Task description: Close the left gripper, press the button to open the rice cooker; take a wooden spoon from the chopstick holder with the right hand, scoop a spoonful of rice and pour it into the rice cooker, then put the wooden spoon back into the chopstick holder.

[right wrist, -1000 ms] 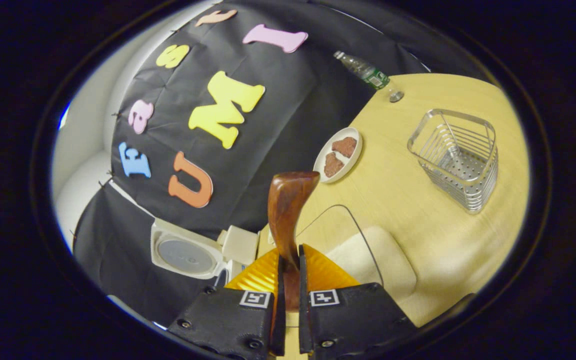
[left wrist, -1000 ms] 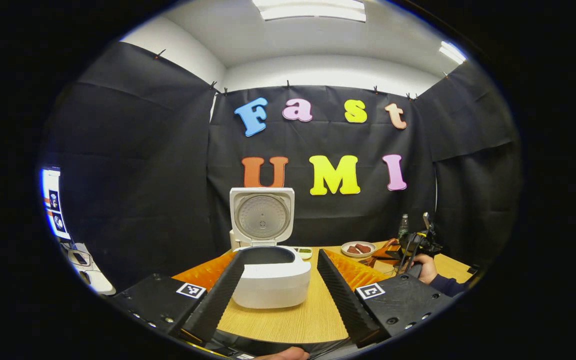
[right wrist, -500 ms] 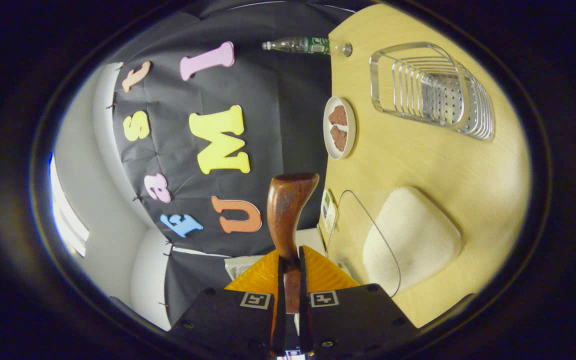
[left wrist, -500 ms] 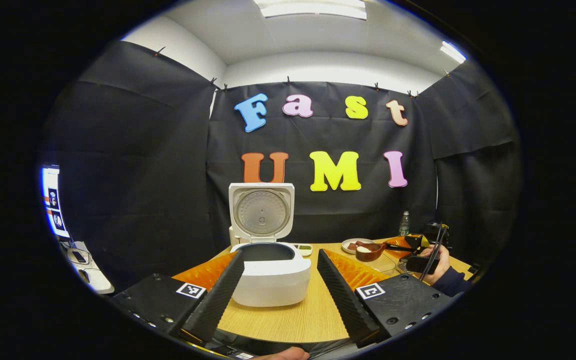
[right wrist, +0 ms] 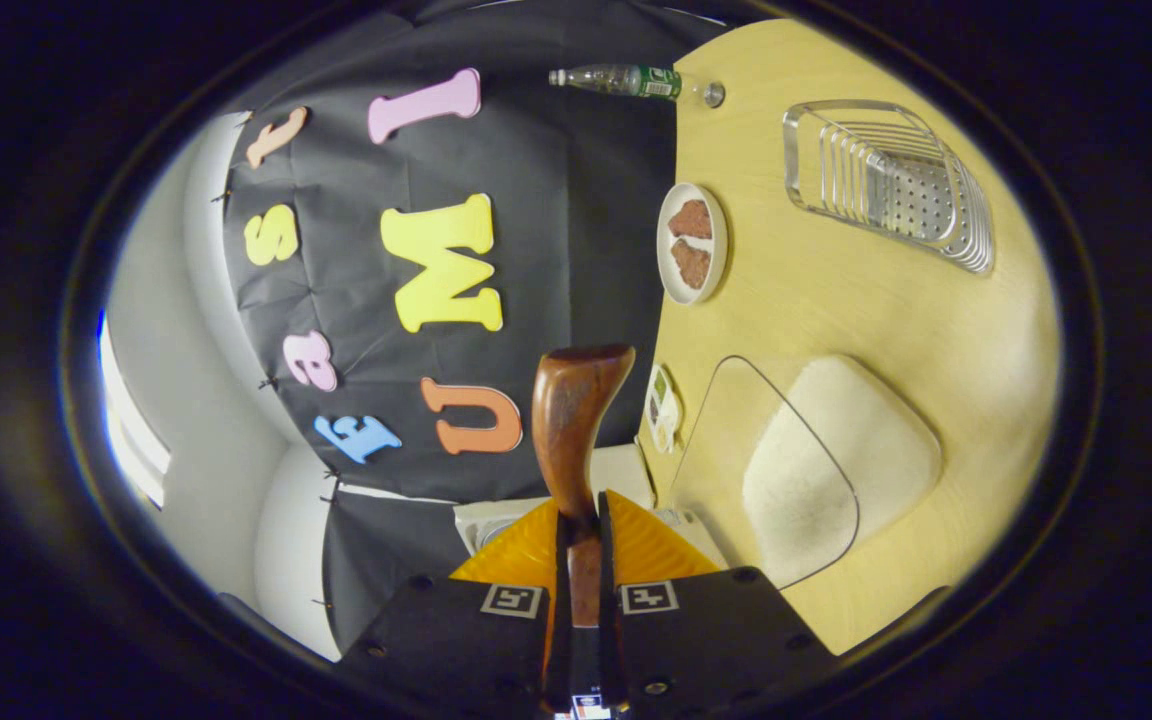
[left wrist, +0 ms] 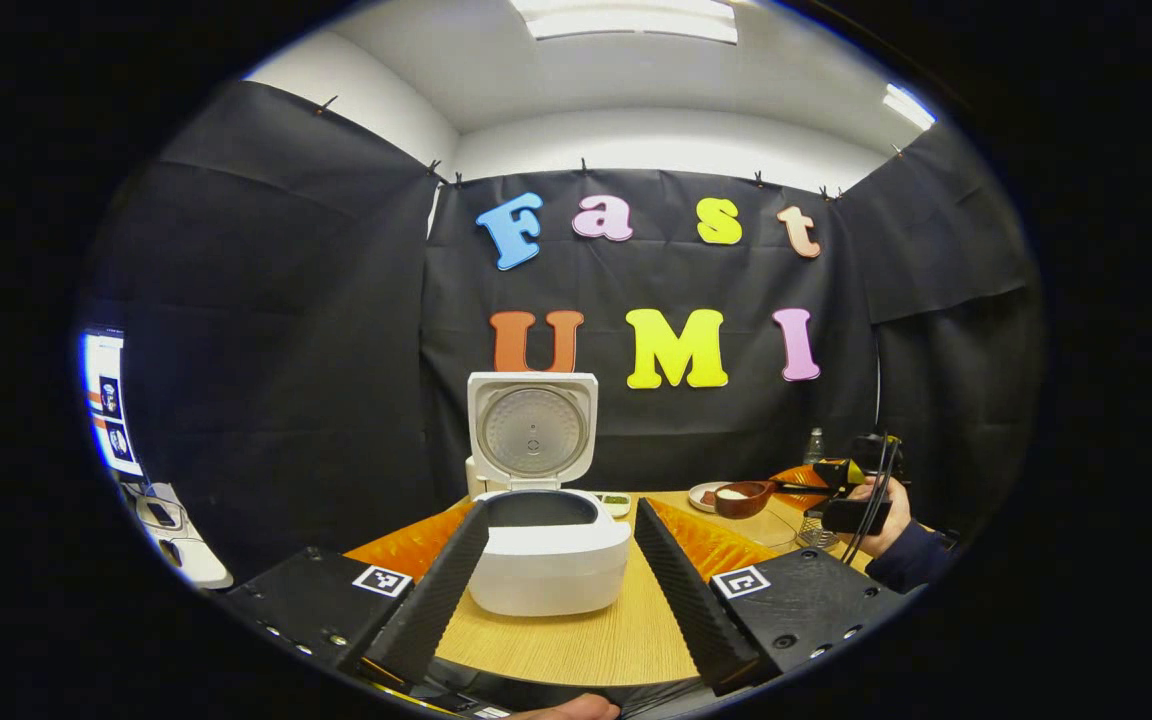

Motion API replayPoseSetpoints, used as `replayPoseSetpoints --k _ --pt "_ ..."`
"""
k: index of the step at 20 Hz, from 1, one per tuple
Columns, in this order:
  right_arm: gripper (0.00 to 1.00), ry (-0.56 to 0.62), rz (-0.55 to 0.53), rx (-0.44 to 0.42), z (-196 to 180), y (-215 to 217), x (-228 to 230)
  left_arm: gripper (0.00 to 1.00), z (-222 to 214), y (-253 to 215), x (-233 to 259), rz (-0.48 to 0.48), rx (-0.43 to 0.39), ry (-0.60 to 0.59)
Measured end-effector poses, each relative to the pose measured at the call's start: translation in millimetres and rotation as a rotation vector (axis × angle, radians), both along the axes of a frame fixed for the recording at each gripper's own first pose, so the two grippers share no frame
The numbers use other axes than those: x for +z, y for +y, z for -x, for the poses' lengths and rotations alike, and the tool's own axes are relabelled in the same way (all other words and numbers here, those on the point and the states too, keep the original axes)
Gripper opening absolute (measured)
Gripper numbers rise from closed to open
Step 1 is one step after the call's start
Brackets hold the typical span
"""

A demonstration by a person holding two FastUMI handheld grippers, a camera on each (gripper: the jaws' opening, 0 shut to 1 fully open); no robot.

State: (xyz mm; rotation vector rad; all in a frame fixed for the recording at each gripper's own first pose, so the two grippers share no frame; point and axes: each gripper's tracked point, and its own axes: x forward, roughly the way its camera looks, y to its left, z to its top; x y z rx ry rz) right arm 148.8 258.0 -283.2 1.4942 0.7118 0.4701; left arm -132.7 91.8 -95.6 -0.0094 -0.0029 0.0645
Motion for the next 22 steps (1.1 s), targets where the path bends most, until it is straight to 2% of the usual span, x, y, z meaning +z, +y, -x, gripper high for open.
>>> replayPoseSetpoints --k 5,14,19,22 --pt "0.15 -0.021 0.045 0.032 -3 34 26 0.94 7 20 5 0.002 0.030 -0.008" --pt "0.13 -0.091 0.114 0.147 -5 140 73 0.94 19 45 9 0.007 0.066 -0.002" --pt "0.15 -0.133 0.161 0.181 -11 186 81 0.94 25 44 13 -0.015 0.057 -0.012" --pt "0.15 -0.148 0.224 0.193 -18 209 71 0.94 27 50 9 0.000 0.060 -0.008"
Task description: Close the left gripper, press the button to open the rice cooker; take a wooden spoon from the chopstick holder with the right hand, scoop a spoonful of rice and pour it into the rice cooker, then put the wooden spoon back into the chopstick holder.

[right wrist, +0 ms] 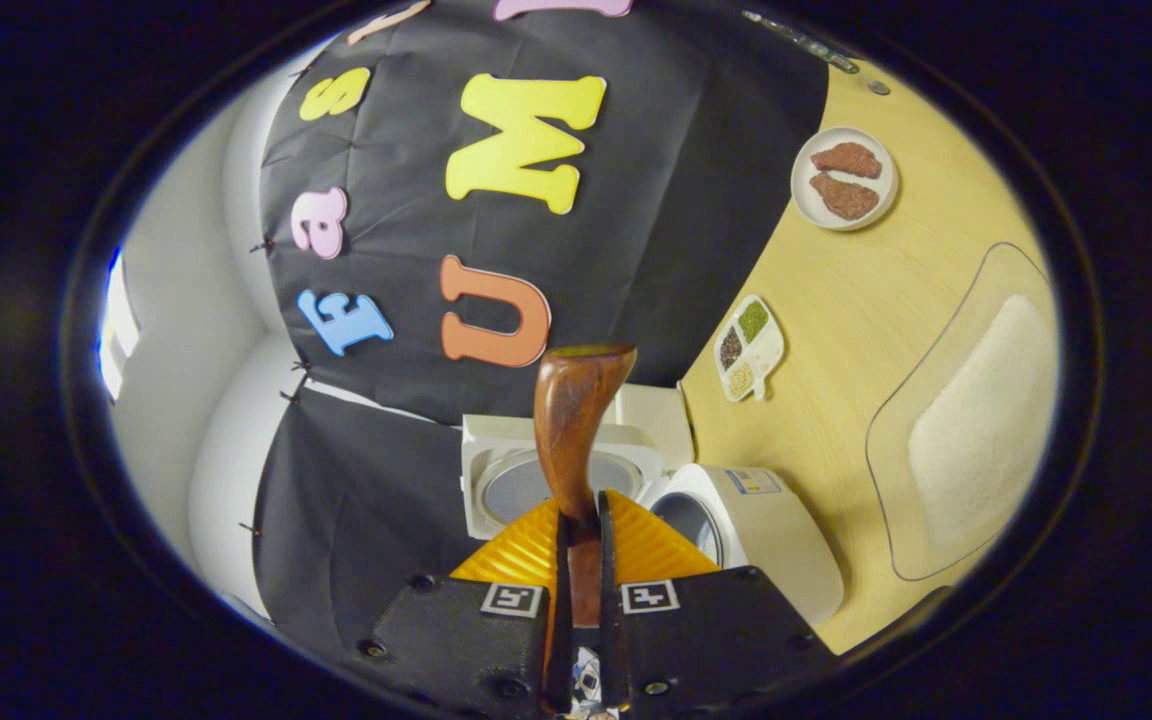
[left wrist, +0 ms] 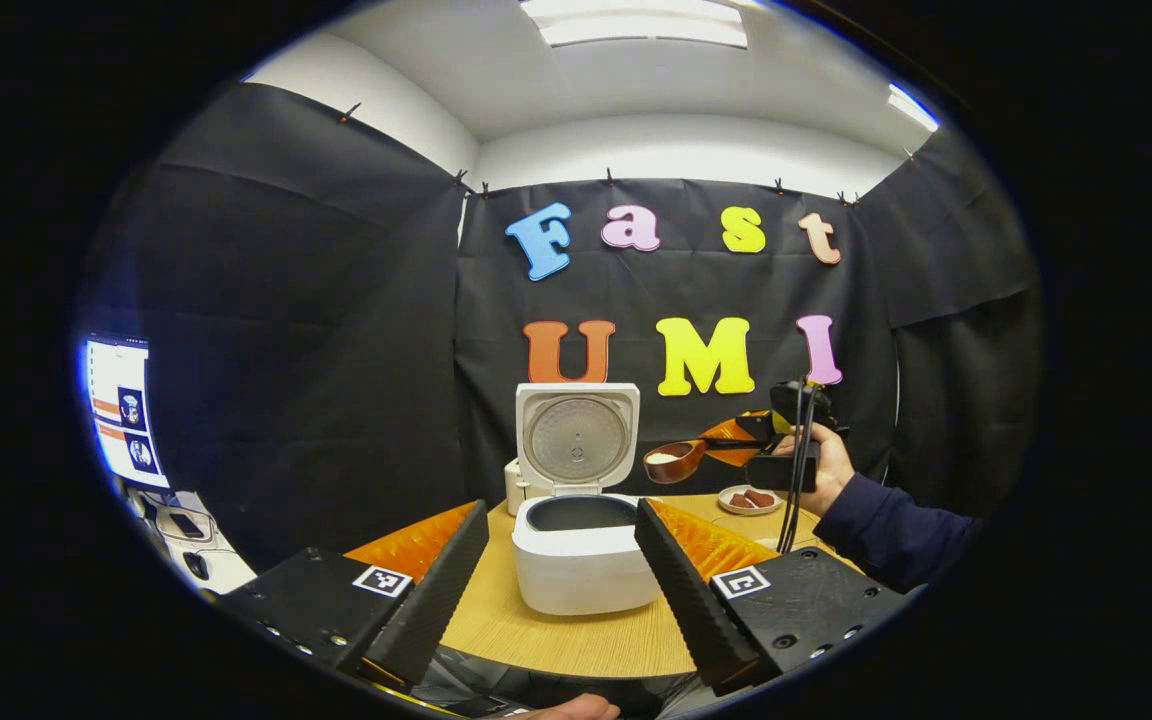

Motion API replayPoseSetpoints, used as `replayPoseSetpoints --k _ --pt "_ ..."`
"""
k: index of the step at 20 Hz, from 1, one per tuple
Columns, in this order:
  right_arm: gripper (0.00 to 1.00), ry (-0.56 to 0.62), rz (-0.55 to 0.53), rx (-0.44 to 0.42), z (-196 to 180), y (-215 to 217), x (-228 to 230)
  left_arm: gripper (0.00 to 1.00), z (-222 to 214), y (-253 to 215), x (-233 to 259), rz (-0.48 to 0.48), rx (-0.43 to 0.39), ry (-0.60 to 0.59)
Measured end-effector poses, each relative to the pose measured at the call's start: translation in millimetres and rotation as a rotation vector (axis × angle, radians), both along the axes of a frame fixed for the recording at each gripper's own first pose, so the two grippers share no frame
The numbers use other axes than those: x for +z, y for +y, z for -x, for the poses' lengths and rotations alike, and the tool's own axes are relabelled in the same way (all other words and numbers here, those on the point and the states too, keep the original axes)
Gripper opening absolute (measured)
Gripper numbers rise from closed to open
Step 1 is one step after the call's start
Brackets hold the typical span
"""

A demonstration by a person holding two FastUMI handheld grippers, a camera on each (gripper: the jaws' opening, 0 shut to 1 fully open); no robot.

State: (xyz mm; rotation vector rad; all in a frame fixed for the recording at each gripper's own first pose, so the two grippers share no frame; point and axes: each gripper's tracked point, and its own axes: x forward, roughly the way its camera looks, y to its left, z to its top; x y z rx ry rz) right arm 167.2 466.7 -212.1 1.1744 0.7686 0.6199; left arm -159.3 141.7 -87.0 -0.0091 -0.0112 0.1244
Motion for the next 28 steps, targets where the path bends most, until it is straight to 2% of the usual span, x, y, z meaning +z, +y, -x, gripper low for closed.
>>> replayPoseSetpoints --k 4,8,10,11,17,25,26,28 --pt "0.16 -0.052 0.144 0.028 -5 29 -16 0.94 2 6 -9 0.013 0.000 0.014" --pt "0.16 -0.179 0.207 0.047 -14 54 -10 0.94 4 14 -18 0.038 0.009 0.027" --pt "0.12 -0.225 0.276 0.041 -19 59 -12 0.94 6 18 -21 0.056 0.010 0.028" --pt "0.16 -0.252 0.318 0.040 -21 61 -13 0.94 7 21 -22 0.062 0.013 0.028" --pt "0.16 -0.542 0.567 0.067 -20 83 1 0.94 12 32 -23 0.073 0.032 0.021" --pt "0.16 -0.687 0.672 0.120 -5 108 -6 0.94 11 25 -34 0.062 0.014 0.050" --pt "0.13 -0.718 0.672 0.140 2 112 -5 0.94 10 24 -36 0.061 0.009 0.053" --pt "0.16 -0.804 0.712 0.156 8 115 -2 0.94 9 24 -38 0.063 0.010 0.061"
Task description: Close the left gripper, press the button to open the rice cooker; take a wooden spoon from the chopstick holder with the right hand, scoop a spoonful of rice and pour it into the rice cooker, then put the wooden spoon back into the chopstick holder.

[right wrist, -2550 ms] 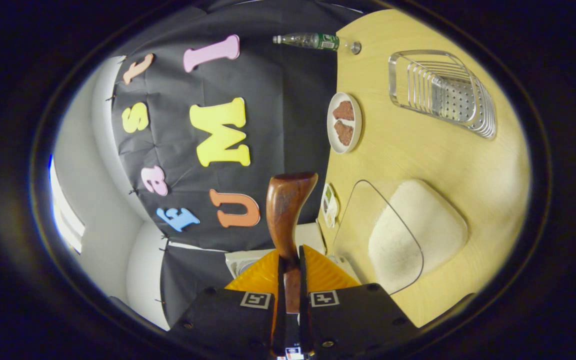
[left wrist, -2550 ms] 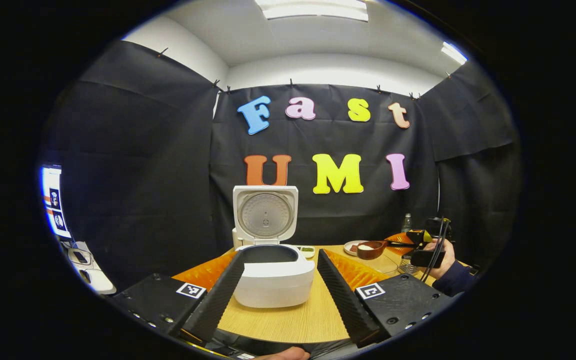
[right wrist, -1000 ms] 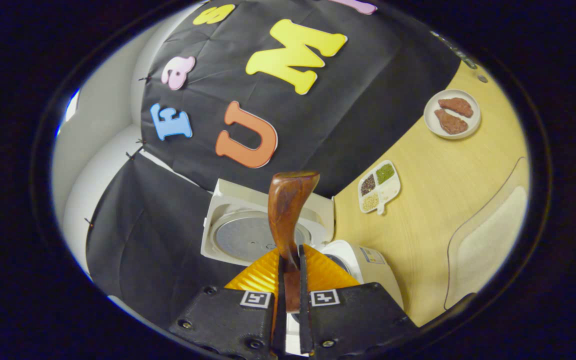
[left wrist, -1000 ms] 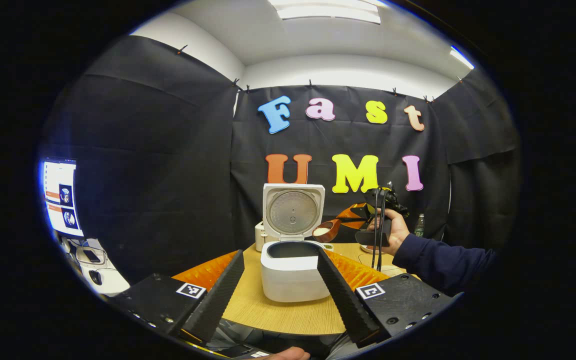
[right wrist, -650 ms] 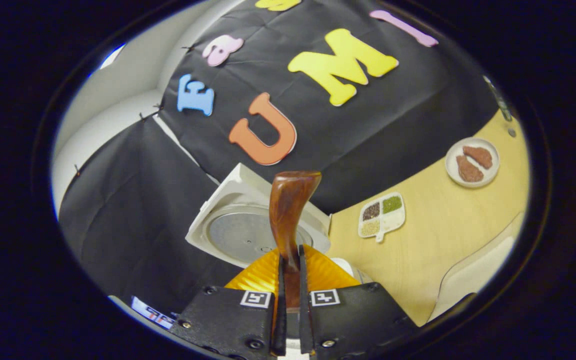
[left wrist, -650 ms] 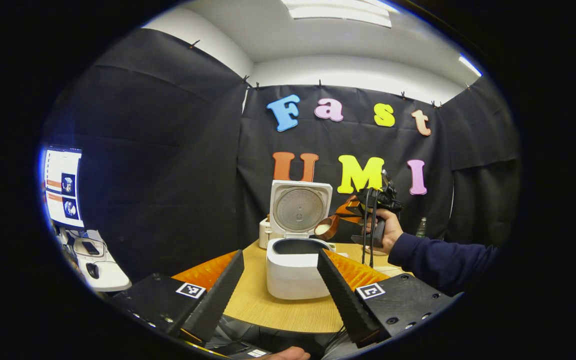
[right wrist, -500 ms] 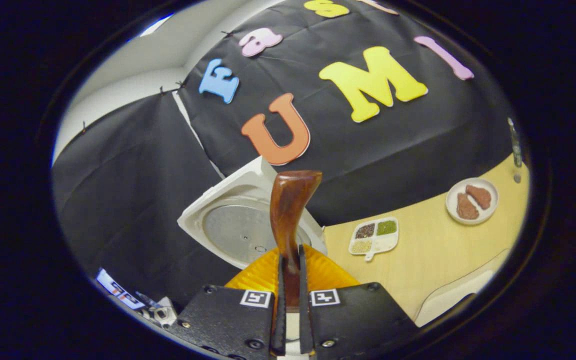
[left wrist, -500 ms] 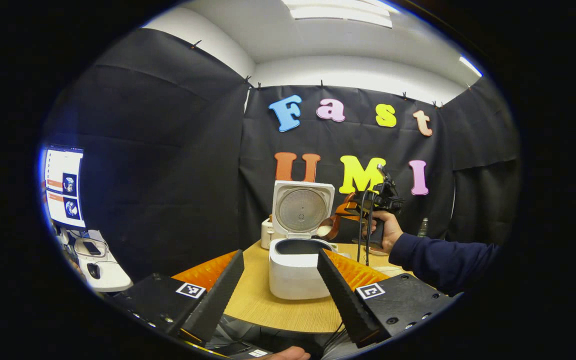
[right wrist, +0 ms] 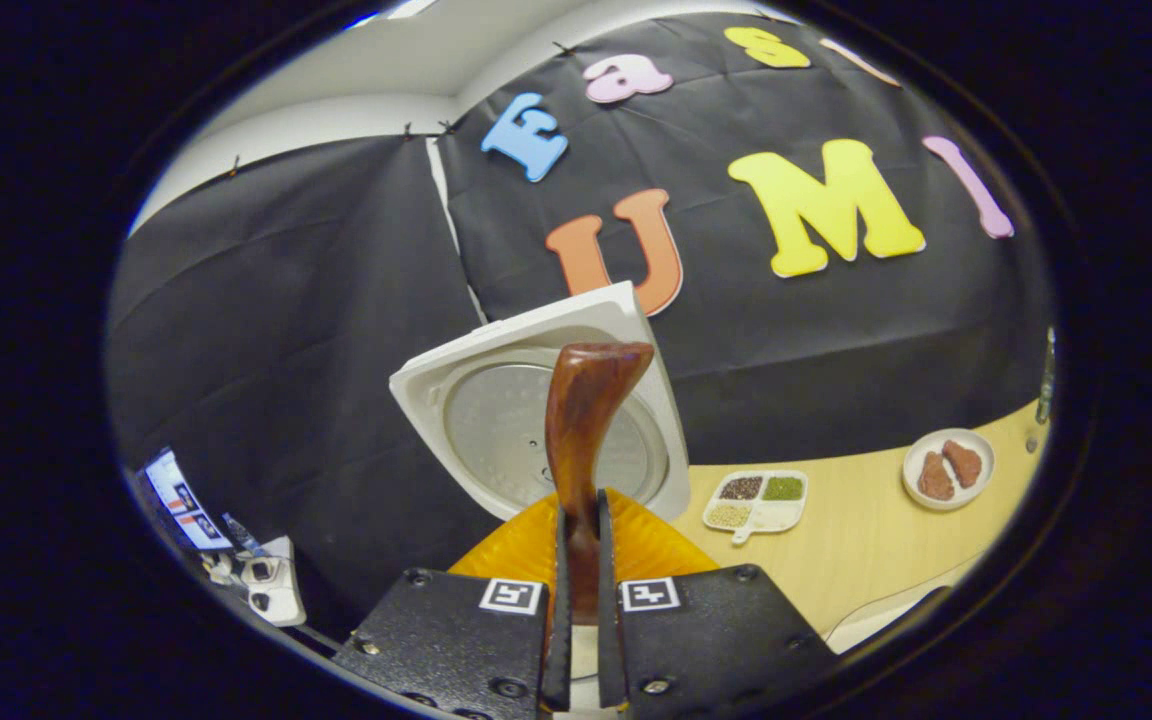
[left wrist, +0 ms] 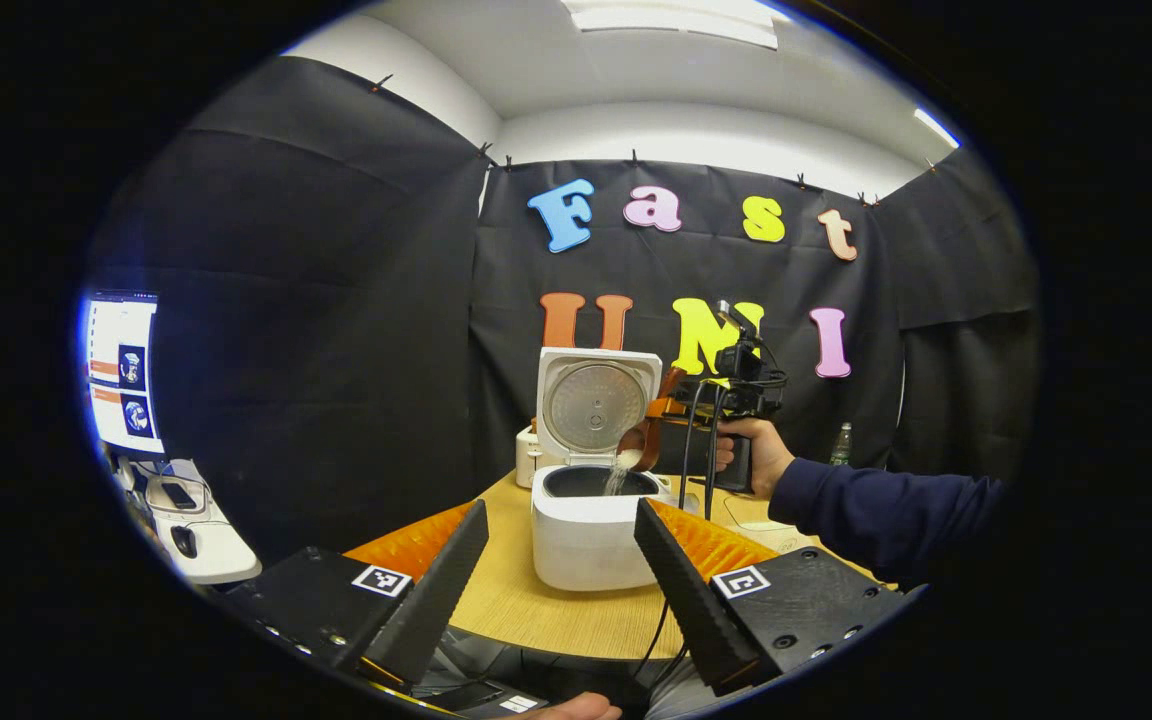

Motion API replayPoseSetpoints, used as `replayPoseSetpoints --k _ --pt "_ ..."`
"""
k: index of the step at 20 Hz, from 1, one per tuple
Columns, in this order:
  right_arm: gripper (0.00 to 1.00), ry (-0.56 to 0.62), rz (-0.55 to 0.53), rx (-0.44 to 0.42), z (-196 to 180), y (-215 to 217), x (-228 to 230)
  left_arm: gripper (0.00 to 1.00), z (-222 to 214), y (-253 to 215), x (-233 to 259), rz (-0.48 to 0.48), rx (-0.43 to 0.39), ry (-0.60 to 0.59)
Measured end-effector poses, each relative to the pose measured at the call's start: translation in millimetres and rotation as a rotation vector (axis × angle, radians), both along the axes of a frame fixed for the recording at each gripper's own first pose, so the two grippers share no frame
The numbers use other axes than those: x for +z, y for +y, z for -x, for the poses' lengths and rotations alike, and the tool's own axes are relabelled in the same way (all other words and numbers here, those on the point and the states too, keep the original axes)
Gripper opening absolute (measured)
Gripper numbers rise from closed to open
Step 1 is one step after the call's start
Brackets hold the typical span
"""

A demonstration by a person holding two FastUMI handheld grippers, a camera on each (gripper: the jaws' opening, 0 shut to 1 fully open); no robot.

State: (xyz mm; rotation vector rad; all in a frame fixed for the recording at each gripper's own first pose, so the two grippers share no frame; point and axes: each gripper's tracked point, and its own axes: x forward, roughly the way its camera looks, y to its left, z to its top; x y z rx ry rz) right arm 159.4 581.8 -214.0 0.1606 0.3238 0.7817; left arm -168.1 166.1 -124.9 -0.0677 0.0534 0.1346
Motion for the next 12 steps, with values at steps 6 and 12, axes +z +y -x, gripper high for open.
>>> replayPoseSetpoints --k 6,12 --pt "0.16 -0.221 0.221 0.040 20 7 -17 0.94 0 -4 -4 -0.006 -0.006 0.011" --pt "0.16 -0.377 0.317 0.011 25 0 -10 0.94 -1 -5 -7 -0.008 -0.006 0.021"
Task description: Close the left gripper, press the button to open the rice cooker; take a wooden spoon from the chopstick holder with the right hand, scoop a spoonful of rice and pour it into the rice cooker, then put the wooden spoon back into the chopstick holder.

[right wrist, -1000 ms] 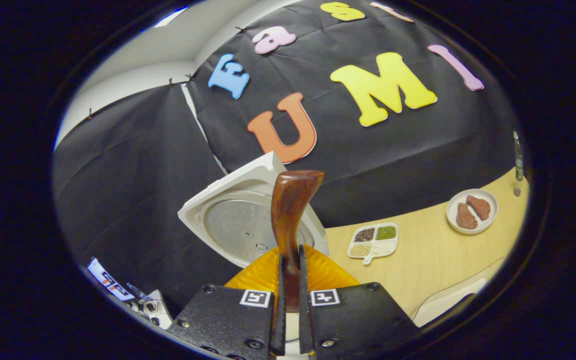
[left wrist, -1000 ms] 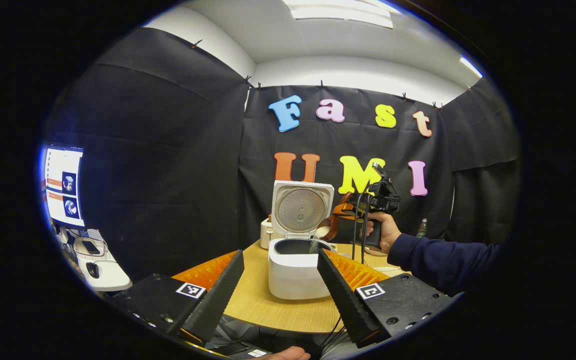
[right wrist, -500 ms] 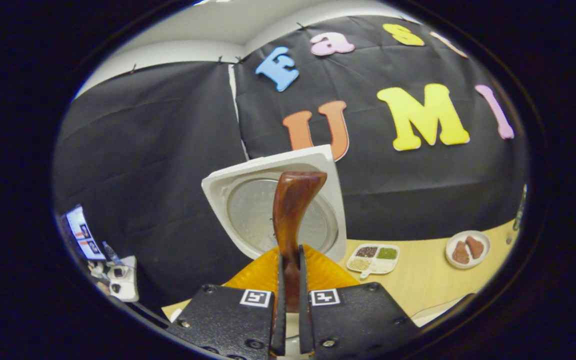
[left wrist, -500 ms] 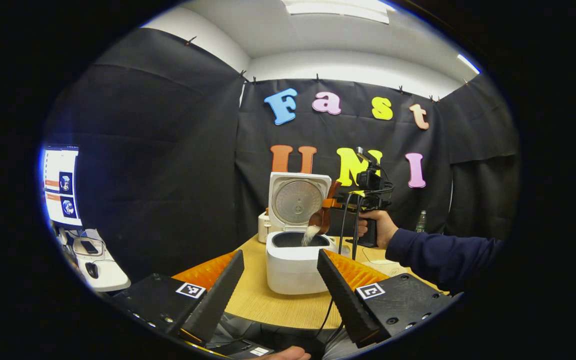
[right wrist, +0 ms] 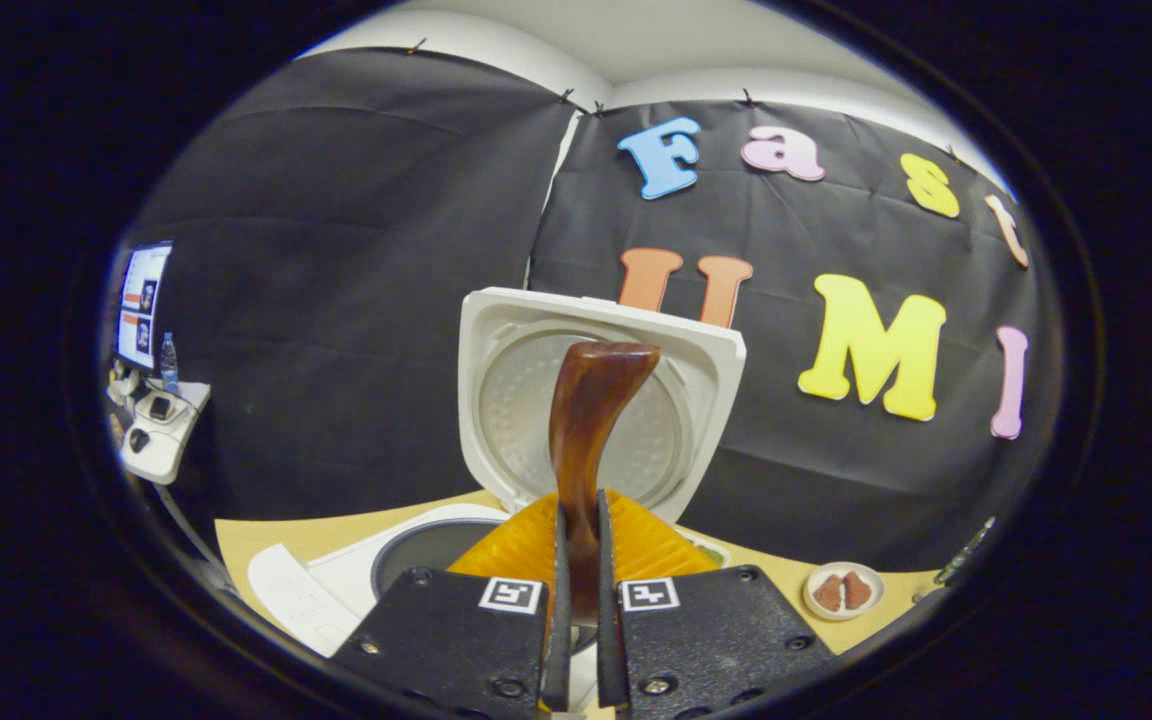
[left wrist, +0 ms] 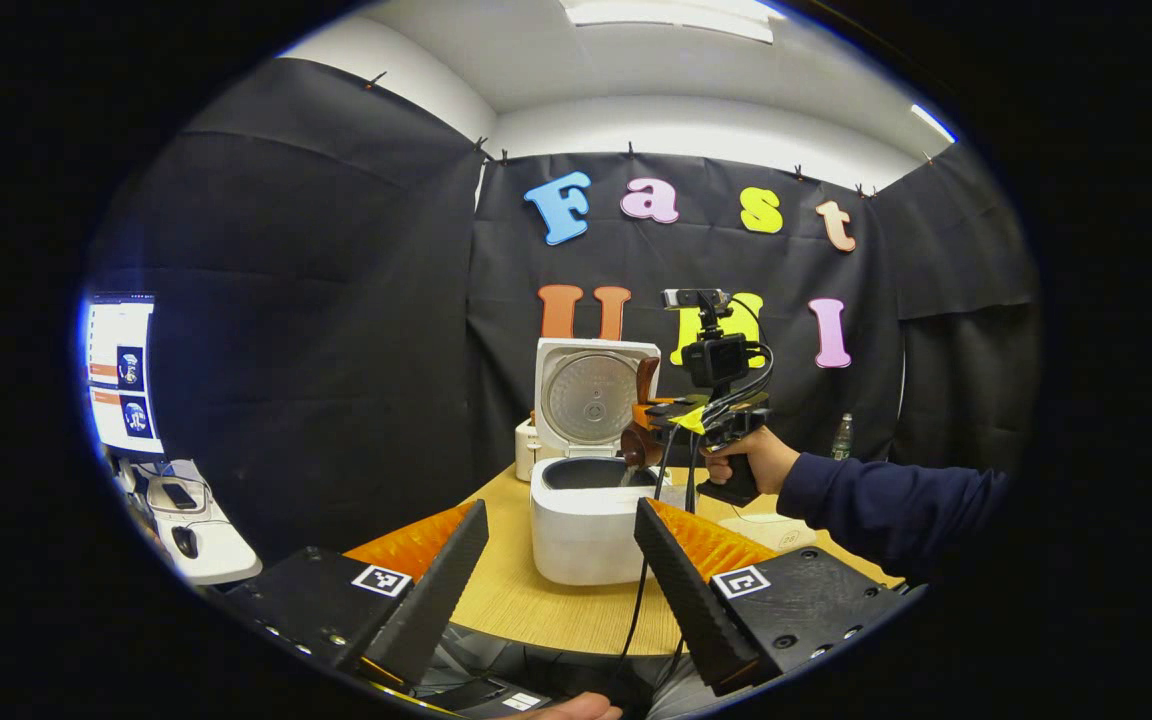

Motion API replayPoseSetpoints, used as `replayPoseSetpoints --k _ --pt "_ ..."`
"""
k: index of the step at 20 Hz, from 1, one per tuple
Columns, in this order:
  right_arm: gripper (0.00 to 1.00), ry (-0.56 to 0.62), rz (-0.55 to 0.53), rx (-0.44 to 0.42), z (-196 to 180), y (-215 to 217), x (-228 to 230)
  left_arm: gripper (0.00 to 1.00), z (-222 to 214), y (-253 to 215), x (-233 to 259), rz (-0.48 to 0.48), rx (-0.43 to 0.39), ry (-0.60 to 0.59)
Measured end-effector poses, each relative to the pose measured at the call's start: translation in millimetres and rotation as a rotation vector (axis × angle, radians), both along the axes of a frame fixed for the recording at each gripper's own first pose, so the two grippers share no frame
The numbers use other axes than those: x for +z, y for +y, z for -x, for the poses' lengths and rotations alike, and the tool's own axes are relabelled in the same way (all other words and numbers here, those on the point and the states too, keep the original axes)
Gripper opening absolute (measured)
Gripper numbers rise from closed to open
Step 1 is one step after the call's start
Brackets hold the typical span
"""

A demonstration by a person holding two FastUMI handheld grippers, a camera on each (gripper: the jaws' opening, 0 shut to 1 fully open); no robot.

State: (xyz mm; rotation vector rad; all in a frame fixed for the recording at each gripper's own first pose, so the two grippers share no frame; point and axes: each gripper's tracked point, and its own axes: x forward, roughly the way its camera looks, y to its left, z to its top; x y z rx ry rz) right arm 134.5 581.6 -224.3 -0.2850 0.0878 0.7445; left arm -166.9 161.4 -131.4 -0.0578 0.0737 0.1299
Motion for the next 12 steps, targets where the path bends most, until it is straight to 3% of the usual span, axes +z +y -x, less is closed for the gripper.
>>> replayPoseSetpoints --k 5,9,12 --pt "0.15 -0.048 -0.013 -0.012 4 -23 20 0.94 -3 -2 -2 -0.001 -0.002 0.005" --pt "0.16 -0.051 -0.063 -0.044 -1 -70 37 0.94 -7 3 3 -0.005 0.041 -0.010" --pt "0.16 -0.039 -0.097 -0.079 -4 -118 47 0.94 -11 -3 6 0.020 0.016 -0.039"
